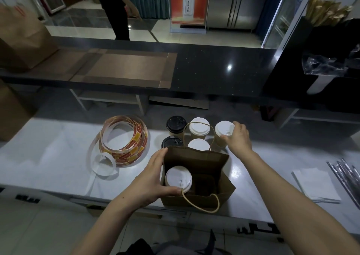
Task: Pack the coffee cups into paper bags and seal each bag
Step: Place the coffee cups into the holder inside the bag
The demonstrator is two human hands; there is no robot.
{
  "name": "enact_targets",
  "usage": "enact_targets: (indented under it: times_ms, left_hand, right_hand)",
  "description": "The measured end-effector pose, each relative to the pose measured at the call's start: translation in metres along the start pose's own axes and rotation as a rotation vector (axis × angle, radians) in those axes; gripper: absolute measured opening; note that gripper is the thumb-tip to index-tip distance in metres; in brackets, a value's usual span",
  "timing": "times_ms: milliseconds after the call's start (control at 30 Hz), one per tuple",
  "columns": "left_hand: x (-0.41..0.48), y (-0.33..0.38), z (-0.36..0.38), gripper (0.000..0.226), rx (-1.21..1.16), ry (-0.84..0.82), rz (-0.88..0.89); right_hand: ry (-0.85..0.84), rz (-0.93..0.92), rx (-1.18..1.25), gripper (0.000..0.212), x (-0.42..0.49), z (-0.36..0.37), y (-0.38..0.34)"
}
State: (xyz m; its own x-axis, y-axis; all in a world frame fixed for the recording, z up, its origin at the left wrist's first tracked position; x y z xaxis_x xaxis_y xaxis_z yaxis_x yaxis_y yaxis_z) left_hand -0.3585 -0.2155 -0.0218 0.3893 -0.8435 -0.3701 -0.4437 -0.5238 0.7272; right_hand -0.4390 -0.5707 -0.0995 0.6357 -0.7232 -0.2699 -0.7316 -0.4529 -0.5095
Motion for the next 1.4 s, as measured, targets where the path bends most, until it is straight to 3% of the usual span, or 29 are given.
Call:
enact_targets:
  times_ms: [133, 267, 733, 1100, 1400]
  left_hand:
    - [-0.001, 0.0, -0.001, 0.128, 0.019, -0.002, -0.001]
    - [-0.002, 0.005, 0.0, 0.129, 0.082, 0.01, 0.002]
    - [-0.002, 0.003, -0.001, 0.132, 0.121, 0.003, -0.014]
    - [0.003, 0.0, -0.001, 0.14, 0.147, -0.018, 0.0]
    - [0.007, -0.002, -0.001, 0.146, 0.152, -0.019, 0.017]
  right_hand:
    - [0.008, 0.025, -0.008, 0.092, -0.003, 0.003, -0.001]
    - [0.026, -0.001, -0.036, 0.088, -0.009, 0.01, 0.001]
    - [0.051, -0.07, 0.241, 0.09, -0.051, -0.029, -0.017]
    - [0.188, -0.365, 0.357, 0.082, -0.103, -0.086, -0.054]
    - [0.175, -0.484, 0.522, 0.081, -0.154, -0.119, -0.083]
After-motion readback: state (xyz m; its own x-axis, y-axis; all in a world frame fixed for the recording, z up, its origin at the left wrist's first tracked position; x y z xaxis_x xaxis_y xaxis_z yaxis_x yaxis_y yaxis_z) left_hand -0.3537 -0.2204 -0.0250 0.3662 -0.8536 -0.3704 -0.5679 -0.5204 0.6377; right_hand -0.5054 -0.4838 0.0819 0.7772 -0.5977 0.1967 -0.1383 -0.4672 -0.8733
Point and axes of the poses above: each hand's wrist, its own x-axis towards the middle knuckle, its own z-axis out of the palm, y = z × x, the point moved 1 cm from there along x, towards the middle knuckle, and after that the axes turned 12 degrees about -y, right-handed, at the moved point
